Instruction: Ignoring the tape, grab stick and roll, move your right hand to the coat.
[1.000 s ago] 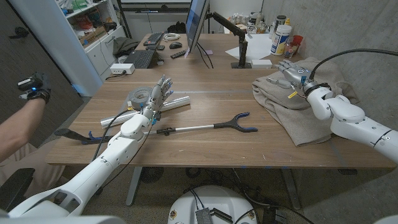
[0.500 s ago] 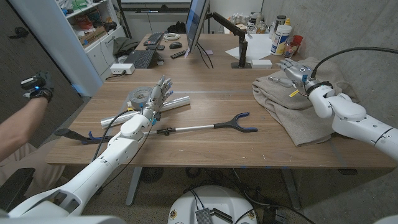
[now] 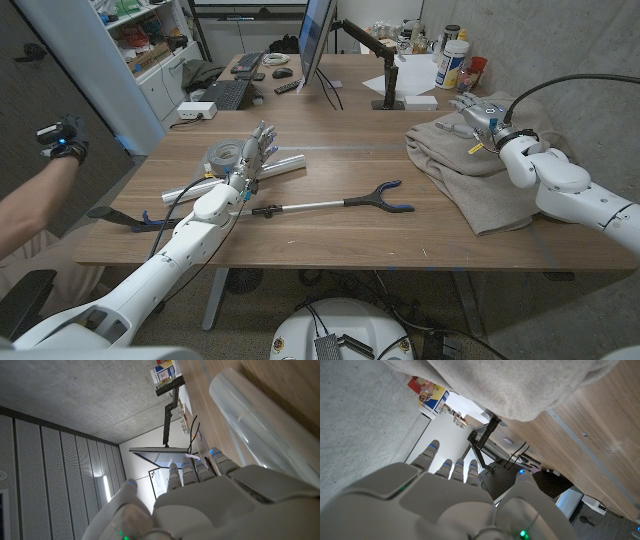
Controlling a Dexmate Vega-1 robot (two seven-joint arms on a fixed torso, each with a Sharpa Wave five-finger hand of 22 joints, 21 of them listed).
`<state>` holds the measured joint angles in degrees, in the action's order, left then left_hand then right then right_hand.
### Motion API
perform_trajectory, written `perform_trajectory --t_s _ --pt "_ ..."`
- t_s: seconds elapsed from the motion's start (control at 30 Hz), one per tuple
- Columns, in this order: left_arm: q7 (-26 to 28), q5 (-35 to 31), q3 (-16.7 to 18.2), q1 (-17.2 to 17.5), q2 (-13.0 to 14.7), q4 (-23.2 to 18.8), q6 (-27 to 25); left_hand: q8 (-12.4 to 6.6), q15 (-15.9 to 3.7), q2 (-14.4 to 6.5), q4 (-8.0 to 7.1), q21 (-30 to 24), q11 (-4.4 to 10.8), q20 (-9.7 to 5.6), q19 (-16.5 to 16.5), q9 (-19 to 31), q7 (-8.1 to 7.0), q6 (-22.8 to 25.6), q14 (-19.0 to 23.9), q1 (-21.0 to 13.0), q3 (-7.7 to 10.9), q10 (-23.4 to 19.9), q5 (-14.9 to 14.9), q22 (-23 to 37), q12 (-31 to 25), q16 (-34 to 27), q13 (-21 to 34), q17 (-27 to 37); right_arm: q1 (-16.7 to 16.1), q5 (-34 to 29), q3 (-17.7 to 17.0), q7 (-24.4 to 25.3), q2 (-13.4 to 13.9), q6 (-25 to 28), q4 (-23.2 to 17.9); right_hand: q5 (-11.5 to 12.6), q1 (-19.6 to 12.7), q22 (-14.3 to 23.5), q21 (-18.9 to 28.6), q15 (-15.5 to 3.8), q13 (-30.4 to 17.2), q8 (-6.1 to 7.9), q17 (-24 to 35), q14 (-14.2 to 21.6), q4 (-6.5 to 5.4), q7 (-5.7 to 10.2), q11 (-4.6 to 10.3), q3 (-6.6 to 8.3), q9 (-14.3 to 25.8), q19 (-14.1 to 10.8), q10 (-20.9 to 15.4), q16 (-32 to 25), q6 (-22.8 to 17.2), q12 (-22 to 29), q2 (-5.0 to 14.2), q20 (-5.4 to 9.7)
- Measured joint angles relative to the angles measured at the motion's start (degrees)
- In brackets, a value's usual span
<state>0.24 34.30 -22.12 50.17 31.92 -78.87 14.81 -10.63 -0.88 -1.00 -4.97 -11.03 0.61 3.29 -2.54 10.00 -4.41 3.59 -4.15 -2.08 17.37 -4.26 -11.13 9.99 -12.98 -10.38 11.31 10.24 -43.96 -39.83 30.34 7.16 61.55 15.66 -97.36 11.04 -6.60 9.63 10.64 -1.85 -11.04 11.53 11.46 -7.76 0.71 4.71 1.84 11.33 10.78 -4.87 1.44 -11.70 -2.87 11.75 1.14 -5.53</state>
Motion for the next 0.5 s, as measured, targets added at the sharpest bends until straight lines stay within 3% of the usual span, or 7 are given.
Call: perform_trajectory --t_s 0.5 --pt "0.3 0.0 0.1 0.1 0.1 -0.1 -0.3 0.00 0.00 0.0 0.00 0.0 0.00 0.00 0.0 0.0 0.31 0.3 0.0 0.0 0.00 0.0 0.0 0.0 0.0 0.0 0.0 0.0 1.1 0.0 0.9 0.0 -1.1 0.3 1.8 0.0 0.0 0.0 0.0 0.00 0.0 0.00 0.0 0.0 0.00 0.00 0.00 0.00 0.0 0.0 0.0 0.0 0.0 0.0 0.00 -0.01"
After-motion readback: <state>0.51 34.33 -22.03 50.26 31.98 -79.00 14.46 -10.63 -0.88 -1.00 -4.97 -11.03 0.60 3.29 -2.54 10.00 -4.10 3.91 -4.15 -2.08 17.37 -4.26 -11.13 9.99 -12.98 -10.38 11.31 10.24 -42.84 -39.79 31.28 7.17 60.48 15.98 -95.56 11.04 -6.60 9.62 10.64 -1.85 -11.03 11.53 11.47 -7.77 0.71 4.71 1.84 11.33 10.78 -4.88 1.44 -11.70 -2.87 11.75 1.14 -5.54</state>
